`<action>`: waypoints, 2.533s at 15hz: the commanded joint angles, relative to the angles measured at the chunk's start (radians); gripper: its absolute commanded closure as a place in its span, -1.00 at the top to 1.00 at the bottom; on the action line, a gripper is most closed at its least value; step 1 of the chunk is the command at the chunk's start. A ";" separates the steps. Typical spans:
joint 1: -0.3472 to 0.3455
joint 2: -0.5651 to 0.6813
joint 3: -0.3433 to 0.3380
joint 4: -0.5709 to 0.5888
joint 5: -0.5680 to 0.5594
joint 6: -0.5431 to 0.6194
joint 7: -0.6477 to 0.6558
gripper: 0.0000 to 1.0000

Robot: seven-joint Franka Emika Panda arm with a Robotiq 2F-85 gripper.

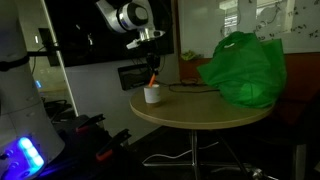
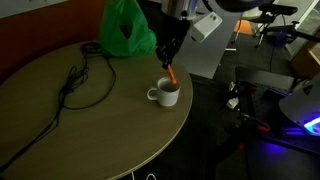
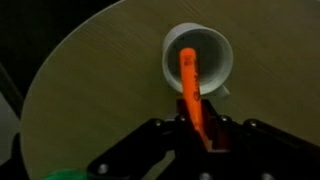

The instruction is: Remove the marker from the mug and put it on the table

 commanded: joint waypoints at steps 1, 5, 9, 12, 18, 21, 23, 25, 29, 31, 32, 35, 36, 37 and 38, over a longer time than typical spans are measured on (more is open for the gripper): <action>-0.076 -0.034 0.029 0.035 0.116 -0.127 -0.119 -0.90; -0.122 0.019 0.009 0.114 -0.040 -0.167 -0.130 -0.90; -0.112 0.180 -0.007 0.219 -0.272 -0.184 -0.123 -0.90; -0.075 0.331 -0.042 0.293 -0.445 -0.104 -0.117 -0.90; 0.017 0.540 -0.130 0.456 -0.610 -0.038 -0.109 -0.90; 0.038 0.585 -0.149 0.499 -0.603 -0.039 -0.098 -0.21; 0.038 0.585 -0.155 0.502 -0.586 -0.024 -0.088 0.00; 0.022 0.551 -0.143 0.472 -0.556 0.003 -0.088 0.32; -0.057 0.445 -0.063 0.392 -0.323 -0.024 -0.150 0.94; -0.100 0.377 -0.022 0.338 -0.199 -0.034 -0.187 1.00; -0.116 0.335 -0.008 0.306 -0.137 -0.048 -0.197 1.00; -0.125 0.223 -0.007 0.235 -0.012 -0.112 -0.154 1.00; -0.117 0.179 -0.017 0.203 -0.018 -0.097 -0.140 1.00; -0.107 0.134 -0.026 0.168 -0.036 -0.070 -0.120 1.00; -0.102 0.090 -0.028 0.141 -0.053 -0.061 -0.105 1.00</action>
